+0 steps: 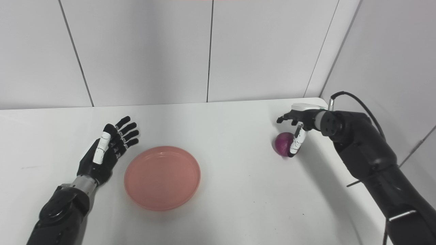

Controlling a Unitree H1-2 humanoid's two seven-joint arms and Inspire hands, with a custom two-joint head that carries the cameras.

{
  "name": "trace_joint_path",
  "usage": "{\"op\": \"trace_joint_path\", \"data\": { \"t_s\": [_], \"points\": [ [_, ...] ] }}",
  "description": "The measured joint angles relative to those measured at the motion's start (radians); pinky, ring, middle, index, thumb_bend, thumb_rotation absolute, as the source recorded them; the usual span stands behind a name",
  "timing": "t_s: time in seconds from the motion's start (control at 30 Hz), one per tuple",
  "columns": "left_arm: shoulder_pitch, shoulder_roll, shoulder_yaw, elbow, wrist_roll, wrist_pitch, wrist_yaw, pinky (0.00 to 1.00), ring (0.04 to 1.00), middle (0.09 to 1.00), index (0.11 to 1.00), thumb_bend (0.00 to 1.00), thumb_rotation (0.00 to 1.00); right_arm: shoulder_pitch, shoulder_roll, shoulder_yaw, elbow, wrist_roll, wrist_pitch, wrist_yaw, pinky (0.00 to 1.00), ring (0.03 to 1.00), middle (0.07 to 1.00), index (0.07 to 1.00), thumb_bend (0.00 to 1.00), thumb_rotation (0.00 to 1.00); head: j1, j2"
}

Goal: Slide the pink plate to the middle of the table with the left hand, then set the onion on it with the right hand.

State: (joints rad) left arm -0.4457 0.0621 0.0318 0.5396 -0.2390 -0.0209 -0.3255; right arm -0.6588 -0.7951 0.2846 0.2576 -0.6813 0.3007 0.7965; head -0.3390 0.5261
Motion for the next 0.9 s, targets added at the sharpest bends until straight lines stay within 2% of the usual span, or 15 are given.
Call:
{"op": "trace_joint_path", "data": {
  "t_s": [0.33, 0.63, 0.9],
  "points": [
    [0.004, -0.001, -0.001, -0.007, 0.000, 0.000, 0.005, 0.87, 0.871, 0.885, 0.877, 0.88, 0.82, 0.000, 0.010, 0.016, 0.016, 0.005, 0.003, 0.001, 0.75, 0.904, 0.966, 0.910, 1.00, 0.13, 0.006, 0.003],
    [-0.001, -0.002, -0.001, 0.005, 0.000, -0.006, 0.007, 0.87, 0.873, 0.891, 0.881, 0.87, 0.83, 0.001, 0.026, 0.029, 0.016, 0.004, 0.003, -0.003, 0.75, 0.905, 0.962, 0.902, 1.00, 0.15, 0.006, 0.003],
    [-0.001, -0.001, -0.002, 0.009, 0.001, -0.014, 0.005, 0.87, 0.874, 0.892, 0.880, 0.87, 0.83, 0.001, 0.027, 0.050, 0.031, -0.004, 0.003, -0.004, 0.74, 0.887, 0.943, 0.874, 1.00, 0.12, 0.008, 0.008]
  ]
}}
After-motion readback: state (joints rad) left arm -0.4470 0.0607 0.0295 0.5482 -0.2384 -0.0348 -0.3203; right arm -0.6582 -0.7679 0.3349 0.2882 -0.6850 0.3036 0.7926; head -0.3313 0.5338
